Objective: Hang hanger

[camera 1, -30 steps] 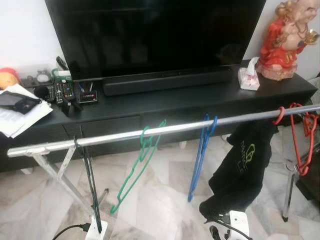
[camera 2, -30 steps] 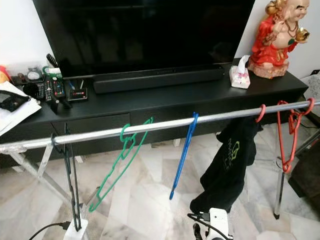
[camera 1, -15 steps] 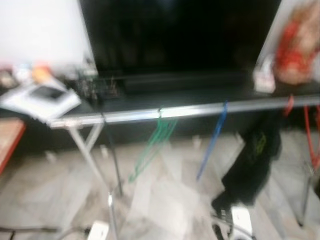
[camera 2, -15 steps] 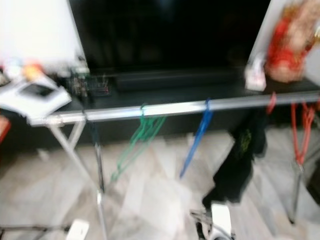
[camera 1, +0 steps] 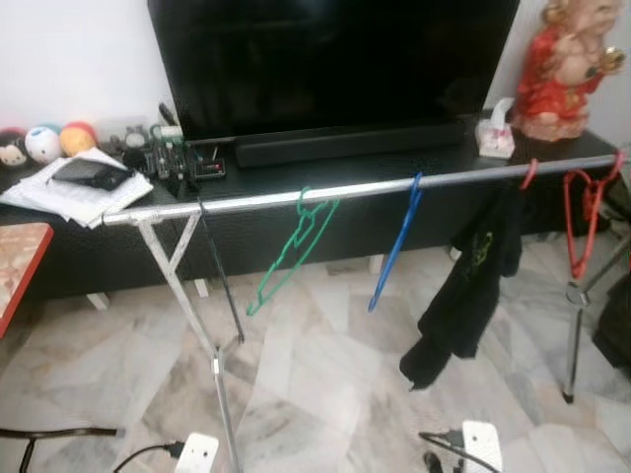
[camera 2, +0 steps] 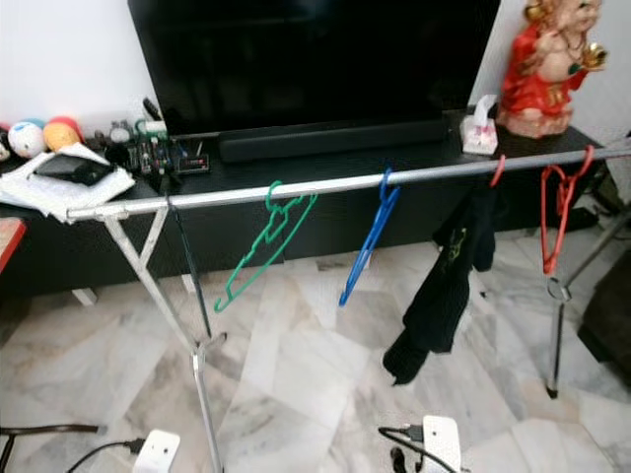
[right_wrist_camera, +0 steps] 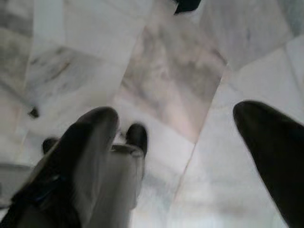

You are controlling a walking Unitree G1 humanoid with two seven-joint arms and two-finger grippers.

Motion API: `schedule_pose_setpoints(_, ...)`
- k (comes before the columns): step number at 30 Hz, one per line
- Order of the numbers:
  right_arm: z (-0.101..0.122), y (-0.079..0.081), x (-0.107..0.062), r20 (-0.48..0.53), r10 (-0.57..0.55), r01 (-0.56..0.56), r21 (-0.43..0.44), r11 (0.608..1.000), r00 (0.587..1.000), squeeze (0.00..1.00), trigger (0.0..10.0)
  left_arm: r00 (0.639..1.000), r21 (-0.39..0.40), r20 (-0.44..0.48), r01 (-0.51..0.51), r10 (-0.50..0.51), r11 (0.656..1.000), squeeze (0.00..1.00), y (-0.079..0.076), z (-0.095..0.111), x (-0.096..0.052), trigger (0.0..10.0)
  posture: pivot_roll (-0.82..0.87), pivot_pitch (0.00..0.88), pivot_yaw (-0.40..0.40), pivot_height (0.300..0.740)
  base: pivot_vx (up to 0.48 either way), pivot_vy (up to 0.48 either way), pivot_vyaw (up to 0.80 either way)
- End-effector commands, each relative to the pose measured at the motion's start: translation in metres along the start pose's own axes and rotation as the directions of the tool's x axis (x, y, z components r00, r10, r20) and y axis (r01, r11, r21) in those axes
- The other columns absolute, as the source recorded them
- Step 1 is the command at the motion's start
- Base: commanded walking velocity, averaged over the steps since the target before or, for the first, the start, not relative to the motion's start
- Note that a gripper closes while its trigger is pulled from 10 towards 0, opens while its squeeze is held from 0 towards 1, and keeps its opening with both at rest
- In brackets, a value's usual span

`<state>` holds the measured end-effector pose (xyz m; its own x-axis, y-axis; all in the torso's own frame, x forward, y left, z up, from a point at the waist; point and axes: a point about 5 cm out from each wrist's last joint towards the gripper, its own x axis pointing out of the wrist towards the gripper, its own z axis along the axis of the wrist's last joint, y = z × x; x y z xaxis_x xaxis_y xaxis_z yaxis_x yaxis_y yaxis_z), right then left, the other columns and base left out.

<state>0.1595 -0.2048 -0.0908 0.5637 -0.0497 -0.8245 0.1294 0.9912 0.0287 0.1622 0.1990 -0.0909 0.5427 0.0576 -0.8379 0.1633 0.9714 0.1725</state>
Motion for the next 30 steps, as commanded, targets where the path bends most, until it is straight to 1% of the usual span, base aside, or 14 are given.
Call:
schedule_pose_setpoints(1,0.0006,-0.0007,-0.0001,0.002,0.001,-0.001,-0.008,1.000,1.000,0.00,10.0,1.000,0.017,-0.007,0.008,-0.008,1.000,0.00,-0.0024,-0.0013,-0.0001,10.0,-0.07,0.000,-0.033,0.740,-0.300,0.000,0.00)
schedule_pose_setpoints(30,0.0009,-0.0013,0.0000,0.001,-0.001,0.001,0.001,1.000,1.000,0.00,10.0,1.000,0.012,-0.008,0.008,-0.008,1.000,0.00,-0.0033,-0.0014,-0.0001,10.0,-0.07,0.000,-0.038,0.740,-0.293,0.000,0.00)
